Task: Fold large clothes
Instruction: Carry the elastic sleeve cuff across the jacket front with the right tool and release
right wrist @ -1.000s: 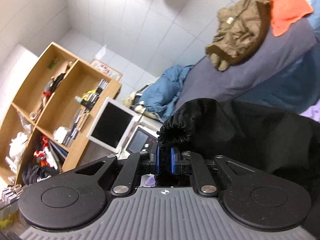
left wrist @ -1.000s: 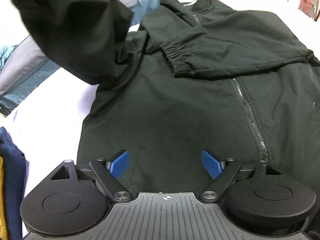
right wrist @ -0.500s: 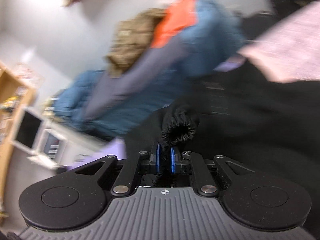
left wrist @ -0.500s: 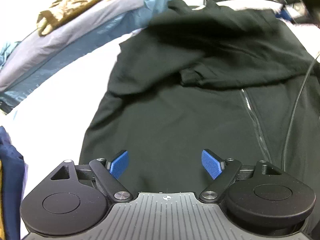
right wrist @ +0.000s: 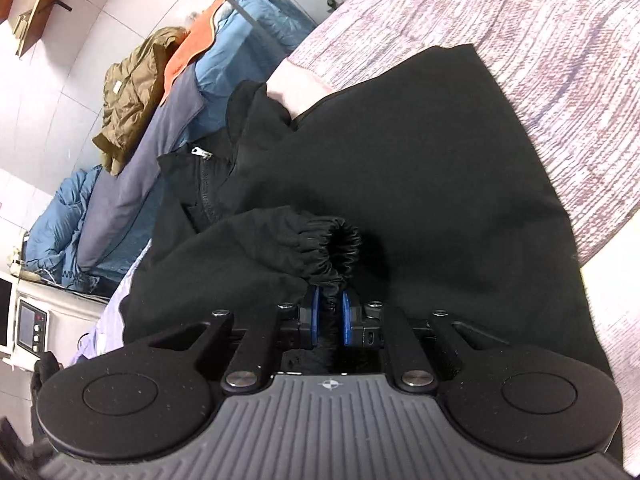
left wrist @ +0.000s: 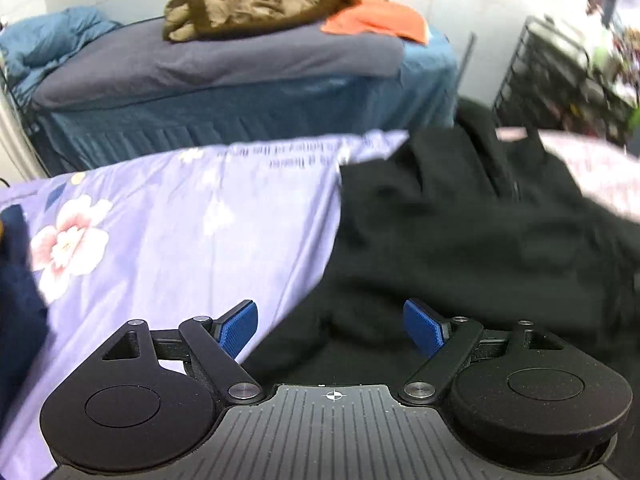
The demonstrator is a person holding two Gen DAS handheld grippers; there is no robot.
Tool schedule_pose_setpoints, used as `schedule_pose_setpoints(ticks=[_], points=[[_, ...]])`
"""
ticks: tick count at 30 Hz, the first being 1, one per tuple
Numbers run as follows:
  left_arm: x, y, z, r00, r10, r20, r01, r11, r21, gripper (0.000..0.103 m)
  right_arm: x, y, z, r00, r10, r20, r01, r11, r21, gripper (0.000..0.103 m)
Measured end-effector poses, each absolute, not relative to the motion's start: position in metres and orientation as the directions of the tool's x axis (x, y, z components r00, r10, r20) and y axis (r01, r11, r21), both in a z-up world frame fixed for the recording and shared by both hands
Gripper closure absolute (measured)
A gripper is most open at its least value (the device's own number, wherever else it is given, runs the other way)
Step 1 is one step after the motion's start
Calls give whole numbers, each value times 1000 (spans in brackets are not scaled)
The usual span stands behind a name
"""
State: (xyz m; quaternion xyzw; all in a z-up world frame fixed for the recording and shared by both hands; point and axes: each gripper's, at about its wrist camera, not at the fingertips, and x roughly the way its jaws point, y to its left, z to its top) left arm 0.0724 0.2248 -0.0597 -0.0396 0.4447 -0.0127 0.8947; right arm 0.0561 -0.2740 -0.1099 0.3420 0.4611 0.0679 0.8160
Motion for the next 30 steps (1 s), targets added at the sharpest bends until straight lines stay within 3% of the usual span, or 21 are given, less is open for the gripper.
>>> schedule_pose_setpoints(ticks=[11,16,19,20,21,24,30], points=[[221,210,-104,557,-134,-819,-190,940,-283,0,27,-260,-112,572,413,-709,253,734,631,89],[247,183,-132,492,-156,-856,-108,965,-238,0,14,-255,-115,603,386,-698,291,709,643,89],[243,167,-135,506,-97,-857,-40,990,-136,0,12,-255,-121,619,376,-690,312,688,655,88],[243,164,-136,495,-86,-865,-29,993,-116,3,11,-256,-123,622,375,-687,315,683,659,88],[243,165,-137,481,-94,-872,-16,993,-116,14,11,-257,-124,623,374,-687,316,682,659,88],[235,179,-121,532,-143,-834,19,987,-157,55,10,-259,-126,621,377,-687,312,686,658,87],[260,196,-96,595,-84,-800,4,995,-102,58,15,-246,-109,600,383,-702,231,757,611,87]])
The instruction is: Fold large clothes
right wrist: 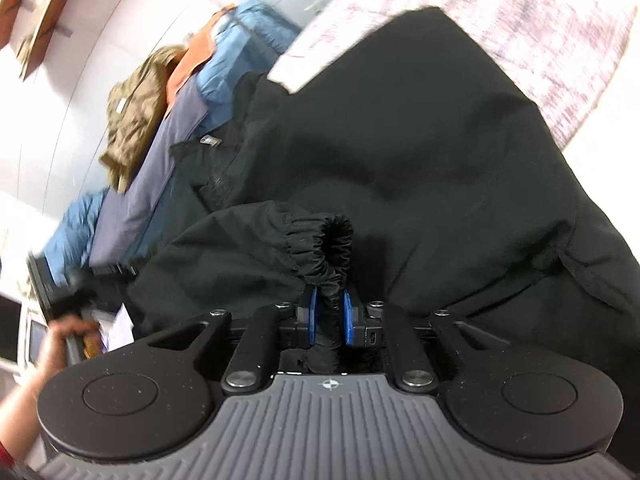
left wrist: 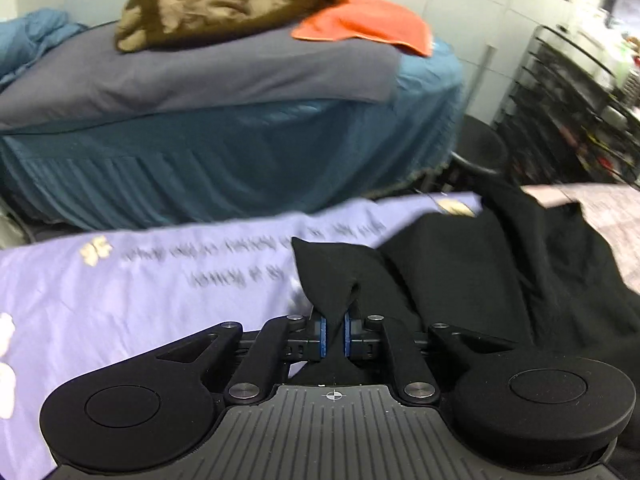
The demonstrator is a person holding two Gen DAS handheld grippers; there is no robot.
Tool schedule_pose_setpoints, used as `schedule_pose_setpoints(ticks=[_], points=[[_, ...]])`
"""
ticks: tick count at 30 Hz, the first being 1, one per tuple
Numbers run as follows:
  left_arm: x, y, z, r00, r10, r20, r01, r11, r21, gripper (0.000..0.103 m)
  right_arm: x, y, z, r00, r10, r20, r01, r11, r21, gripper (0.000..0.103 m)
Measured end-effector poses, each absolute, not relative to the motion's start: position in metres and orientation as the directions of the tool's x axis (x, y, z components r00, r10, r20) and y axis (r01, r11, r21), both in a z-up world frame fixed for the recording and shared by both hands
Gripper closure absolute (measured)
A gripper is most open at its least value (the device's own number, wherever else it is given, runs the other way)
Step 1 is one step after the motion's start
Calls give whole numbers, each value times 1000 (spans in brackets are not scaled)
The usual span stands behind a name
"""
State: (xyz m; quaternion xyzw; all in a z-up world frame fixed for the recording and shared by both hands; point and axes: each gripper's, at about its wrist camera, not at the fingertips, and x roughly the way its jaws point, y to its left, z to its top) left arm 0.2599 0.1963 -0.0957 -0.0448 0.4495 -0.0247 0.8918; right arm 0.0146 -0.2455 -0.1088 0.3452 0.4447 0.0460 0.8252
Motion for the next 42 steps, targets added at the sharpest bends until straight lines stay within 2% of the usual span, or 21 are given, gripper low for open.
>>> schedule_pose_setpoints(ticks=[2,5,8,10,12,14,16,17,18,24,27,31,34,36,37,42], points=[[275,202,-99,588,-38,-808,-49,995,-83,59,20,-236,-101,600,388,-699,187,782,595,88],[294,203,-109,554,1,-832,-66,997,-43,58,28,-227,-93,623,365,-692,159,807,569,97],[305,199,-124,496,1,-868,-55,998,-30,55,39,-227,-99,617,360,-699,174,805,568,98],[304,205,-125,475,34,-879,-79,997,-4,21,46,-228,-110,588,330,-739,210,820,533,98],[299,214,-115,515,49,-856,-121,993,-16,0,48,-232,-117,569,313,-760,244,818,520,95],[294,225,-103,547,62,-835,-142,990,-20,0,43,-235,-116,585,321,-744,253,800,544,94],[286,235,-91,584,81,-808,-146,989,-7,0,37,-238,-113,597,329,-731,247,792,558,83],[284,241,-86,594,87,-800,-143,990,1,0,34,-238,-111,600,327,-730,243,795,556,67],[279,247,-83,596,97,-797,-145,989,12,0,31,-238,-109,604,319,-730,239,802,548,58],[237,257,-74,625,32,-780,-92,995,-33,0,28,-239,-105,611,344,-713,211,797,566,53],[206,242,-78,626,-34,-779,-32,997,-69,0,25,-240,-104,623,361,-694,208,779,592,53],[175,209,-93,620,-32,-784,67,998,13,0,32,-232,-107,611,400,-683,185,767,614,53],[172,190,-111,570,-27,-822,135,989,61,0,45,-220,-113,593,429,-682,164,764,624,53],[177,179,-128,531,37,-847,156,978,140,0,56,-209,-121,558,408,-722,182,789,587,64],[181,177,-136,517,48,-854,167,974,156,0,61,-204,-123,551,371,-748,197,813,548,87],[199,172,-163,463,114,-879,143,969,201,0,77,-179,-117,559,213,-801,171,916,362,86]])
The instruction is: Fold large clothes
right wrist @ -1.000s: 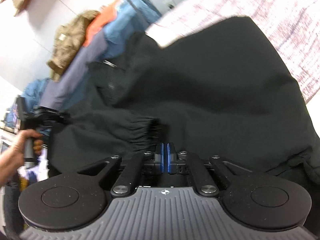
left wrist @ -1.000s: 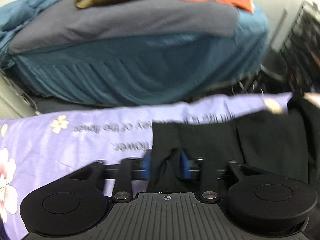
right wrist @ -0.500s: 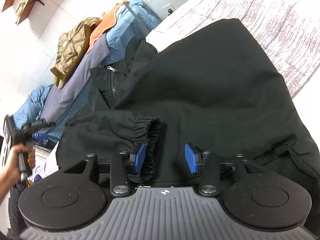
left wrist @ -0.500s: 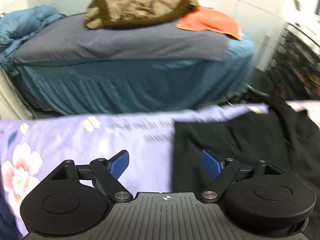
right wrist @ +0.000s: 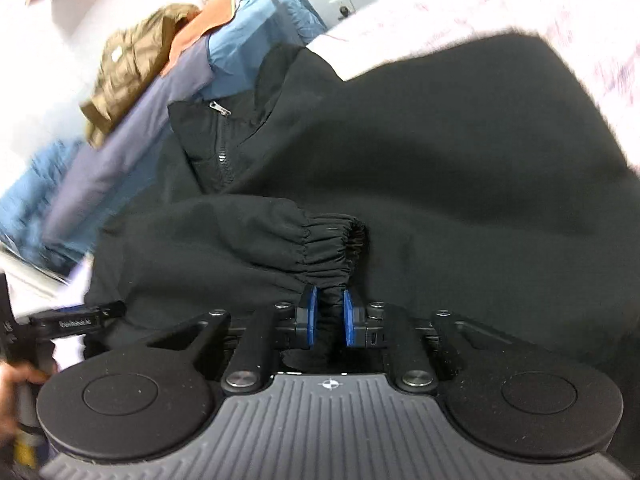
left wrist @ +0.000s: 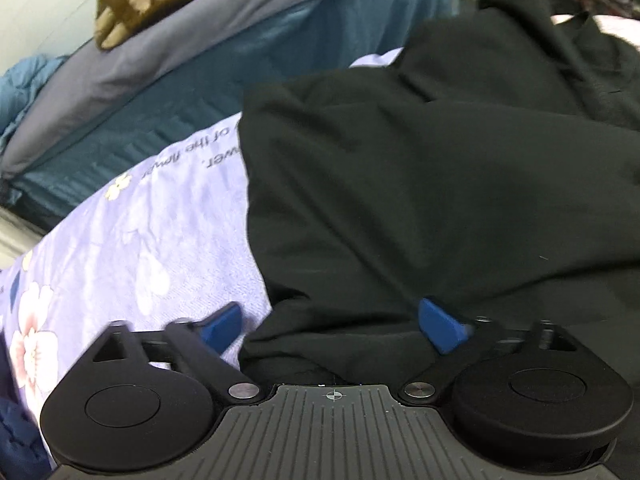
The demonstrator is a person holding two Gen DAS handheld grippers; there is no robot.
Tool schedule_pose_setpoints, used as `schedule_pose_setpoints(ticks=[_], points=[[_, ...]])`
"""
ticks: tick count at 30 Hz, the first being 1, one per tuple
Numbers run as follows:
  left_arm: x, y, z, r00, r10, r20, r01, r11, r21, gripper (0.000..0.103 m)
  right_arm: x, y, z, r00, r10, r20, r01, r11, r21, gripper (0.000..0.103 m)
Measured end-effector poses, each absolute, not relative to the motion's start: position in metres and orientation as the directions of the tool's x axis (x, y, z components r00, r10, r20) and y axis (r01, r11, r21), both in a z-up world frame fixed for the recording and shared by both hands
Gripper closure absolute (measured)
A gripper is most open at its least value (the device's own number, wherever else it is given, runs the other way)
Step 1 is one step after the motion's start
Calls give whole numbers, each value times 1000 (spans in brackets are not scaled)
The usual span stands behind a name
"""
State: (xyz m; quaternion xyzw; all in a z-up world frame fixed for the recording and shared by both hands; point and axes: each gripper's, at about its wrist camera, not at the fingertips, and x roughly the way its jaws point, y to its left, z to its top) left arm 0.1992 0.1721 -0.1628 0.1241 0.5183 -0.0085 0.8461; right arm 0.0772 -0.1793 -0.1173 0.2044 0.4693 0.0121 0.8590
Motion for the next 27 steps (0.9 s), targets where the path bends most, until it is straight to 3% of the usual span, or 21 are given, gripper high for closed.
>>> schedule_pose_setpoints(ticks=[3,6,12,19,23,27], points=[[205,177,-163,441,106,-891,111,979,171,0,83,-169,-125,540,170,-824,125,952,278,84],[205,179,-158,442,104,-891,136,974,181,0,81,-172,-125,545,171,-821,130,950,284,82],[172,189,-132,553,135,-822,199,937,288,0,53,-181,-101,623,137,-771,158,942,295,39],[121,239,-93,582,139,-801,213,925,315,0,12,-195,-83,603,245,-759,34,943,331,28],[89,284,-66,584,221,-782,196,896,399,0,-16,-197,-80,587,278,-760,-28,946,324,24],[42,321,-38,587,248,-770,289,825,486,0,-42,-200,-82,573,304,-761,-37,937,347,23]])
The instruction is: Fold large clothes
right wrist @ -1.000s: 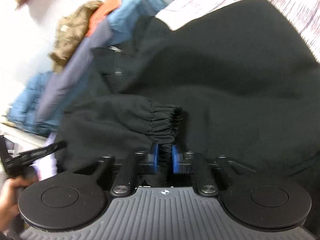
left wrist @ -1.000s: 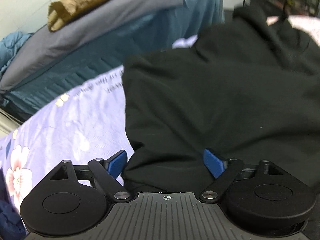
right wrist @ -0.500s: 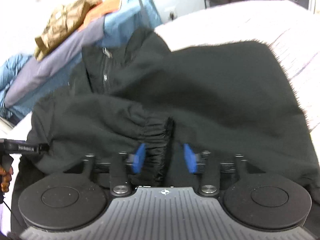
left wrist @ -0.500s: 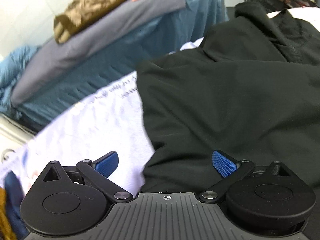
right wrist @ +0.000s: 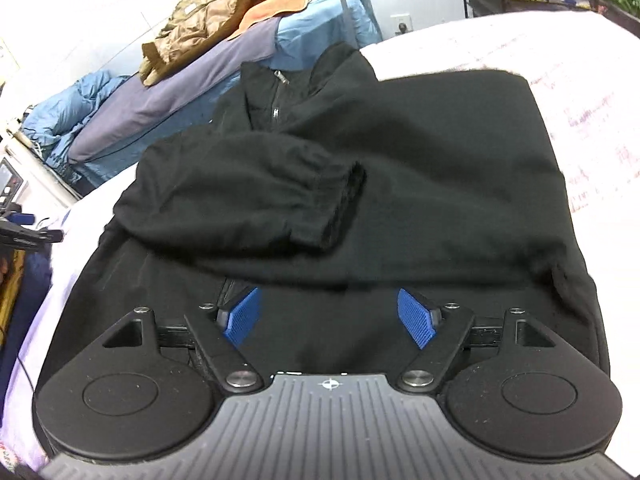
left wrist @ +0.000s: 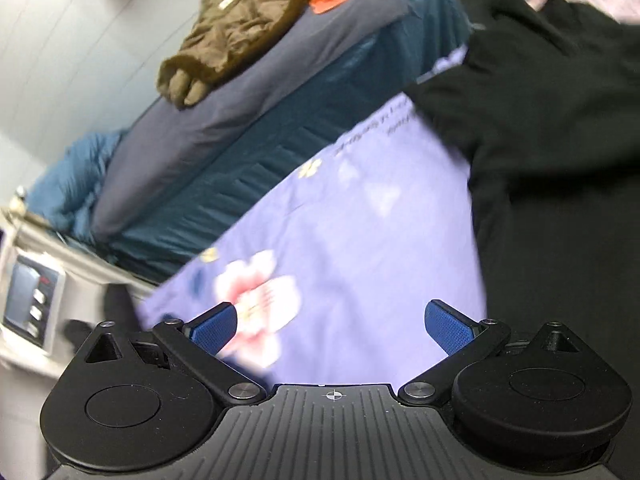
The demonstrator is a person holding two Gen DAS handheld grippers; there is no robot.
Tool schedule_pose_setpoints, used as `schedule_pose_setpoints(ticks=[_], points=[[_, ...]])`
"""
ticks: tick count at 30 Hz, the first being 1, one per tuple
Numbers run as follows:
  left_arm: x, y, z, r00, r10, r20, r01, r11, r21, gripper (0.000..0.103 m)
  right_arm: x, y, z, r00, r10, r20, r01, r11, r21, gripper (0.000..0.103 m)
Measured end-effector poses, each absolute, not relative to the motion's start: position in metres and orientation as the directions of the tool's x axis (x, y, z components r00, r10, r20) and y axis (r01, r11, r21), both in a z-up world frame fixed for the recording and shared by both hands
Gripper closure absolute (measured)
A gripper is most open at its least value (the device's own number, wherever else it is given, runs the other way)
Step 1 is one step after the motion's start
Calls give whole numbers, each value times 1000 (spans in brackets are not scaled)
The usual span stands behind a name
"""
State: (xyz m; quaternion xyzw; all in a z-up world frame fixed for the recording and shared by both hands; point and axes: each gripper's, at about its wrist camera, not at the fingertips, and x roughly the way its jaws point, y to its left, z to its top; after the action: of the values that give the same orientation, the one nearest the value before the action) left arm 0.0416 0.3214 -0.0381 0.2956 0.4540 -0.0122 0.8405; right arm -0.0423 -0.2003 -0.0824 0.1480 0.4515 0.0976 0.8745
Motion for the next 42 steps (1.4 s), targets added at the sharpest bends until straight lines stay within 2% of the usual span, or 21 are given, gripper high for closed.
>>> schedule_pose_setpoints(ticks=[3,7,11,16,25,30,36,42], points=[[10,358,-20,547,224,-807,310,841,443,0,-60,-201,-84,561,308,-768,-48,939,342,23],[-23,389,-15,528,177,-830,216,918,333,0,-85,-202,-85,545,309,-779,-60,941,332,23],[-45,387,-45,484,48,-874,146,980,134,0,-107,-198,-82,535,281,-797,-51,952,301,25],[-57,346,-88,450,-89,-889,174,985,-11,0,-134,-197,-84,511,247,-823,-16,960,278,31],[-73,314,-137,369,-193,-909,274,957,-93,0,-189,-193,-95,460,210,-863,19,969,246,33],[-96,318,-154,311,-205,-928,315,943,-103,0,-225,-201,-107,408,216,-887,72,961,267,41],[-115,337,-153,303,-240,-922,299,943,-147,0,-264,-221,-107,414,196,-889,163,945,284,43],[-118,363,-140,360,-204,-911,253,961,-115,0,-276,-249,-103,465,151,-872,198,943,269,43]])
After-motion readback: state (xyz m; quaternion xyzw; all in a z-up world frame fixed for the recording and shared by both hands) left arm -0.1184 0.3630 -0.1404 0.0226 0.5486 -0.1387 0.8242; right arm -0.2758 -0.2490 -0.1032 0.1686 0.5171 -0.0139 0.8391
